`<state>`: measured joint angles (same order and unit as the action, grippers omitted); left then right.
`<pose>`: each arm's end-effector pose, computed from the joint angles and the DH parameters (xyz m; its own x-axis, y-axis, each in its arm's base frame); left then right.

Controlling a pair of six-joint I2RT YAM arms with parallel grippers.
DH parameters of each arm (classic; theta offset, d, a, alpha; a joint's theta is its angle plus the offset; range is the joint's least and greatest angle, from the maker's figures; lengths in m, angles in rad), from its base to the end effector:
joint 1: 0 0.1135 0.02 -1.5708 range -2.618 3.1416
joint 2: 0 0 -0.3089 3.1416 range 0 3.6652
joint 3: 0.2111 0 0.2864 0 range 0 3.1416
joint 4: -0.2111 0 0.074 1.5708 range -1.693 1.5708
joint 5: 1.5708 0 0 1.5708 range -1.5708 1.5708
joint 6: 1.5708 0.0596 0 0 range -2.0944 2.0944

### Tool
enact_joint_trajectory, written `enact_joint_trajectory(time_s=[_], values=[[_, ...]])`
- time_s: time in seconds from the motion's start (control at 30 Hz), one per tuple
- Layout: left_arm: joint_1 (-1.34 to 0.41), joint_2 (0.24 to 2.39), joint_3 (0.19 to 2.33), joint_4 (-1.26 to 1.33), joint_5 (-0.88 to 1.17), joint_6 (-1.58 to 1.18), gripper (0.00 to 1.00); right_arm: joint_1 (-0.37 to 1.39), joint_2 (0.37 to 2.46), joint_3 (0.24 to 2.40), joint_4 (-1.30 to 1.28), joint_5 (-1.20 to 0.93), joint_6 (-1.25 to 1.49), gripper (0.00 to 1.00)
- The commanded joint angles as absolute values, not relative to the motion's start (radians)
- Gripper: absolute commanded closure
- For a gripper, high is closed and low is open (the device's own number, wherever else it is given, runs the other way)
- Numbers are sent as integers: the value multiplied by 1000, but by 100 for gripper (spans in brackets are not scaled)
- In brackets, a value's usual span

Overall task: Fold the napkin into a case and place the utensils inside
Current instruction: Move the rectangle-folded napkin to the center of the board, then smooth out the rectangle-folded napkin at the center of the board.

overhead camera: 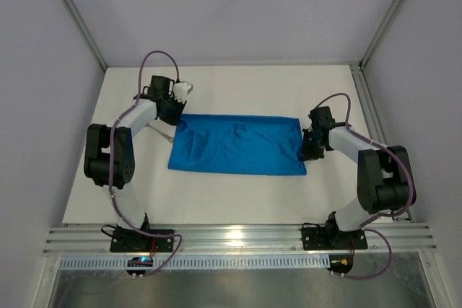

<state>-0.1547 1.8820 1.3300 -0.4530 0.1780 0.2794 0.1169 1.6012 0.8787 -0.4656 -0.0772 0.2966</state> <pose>0.4486 -0.0806 0.1998 -0.7340 0.3892 -0.5565 0.4660 0.8848 0.0042 0.3262 0.0429 0.1583 -0.9234 0.1850 -0.3362 0.1307 0.9754 0.1776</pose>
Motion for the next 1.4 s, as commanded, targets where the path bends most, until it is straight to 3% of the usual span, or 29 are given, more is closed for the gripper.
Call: enact_joint_trajectory(time_s=[0.0, 0.2, 0.23, 0.27, 0.3, 0.37, 0.43, 0.63, 1.1, 1.37], values=[[-155, 1778, 1310, -485, 280, 310, 100, 123, 1491, 812, -560, -117, 282, 96], [-178, 1792, 1382, -600, 331, 334, 100, 117, 1335, 772, -690, -135, 288, 96], [-181, 1802, 1405, -630, 330, 340, 100, 117, 1324, 793, -710, -132, 293, 75], [-183, 1815, 1414, -638, 325, 350, 100, 117, 1325, 808, -716, -126, 293, 65], [-183, 1837, 1425, -643, 312, 357, 100, 117, 1327, 830, -718, -115, 291, 59], [-183, 1862, 1452, -641, 272, 359, 100, 117, 1351, 897, -690, -71, 282, 56], [-183, 1894, 1476, -643, 261, 362, 100, 110, 1391, 972, -635, -54, 269, 57], [-183, 1924, 1502, -640, 245, 367, 100, 107, 1673, 1171, -549, 34, 181, 73], [-183, 1950, 1482, -627, 229, 382, 100, 107, 1865, 1263, -508, 35, 130, 67], [-183, 1957, 1477, -621, 224, 377, 100, 109, 1888, 1255, -499, -38, 141, 94]])
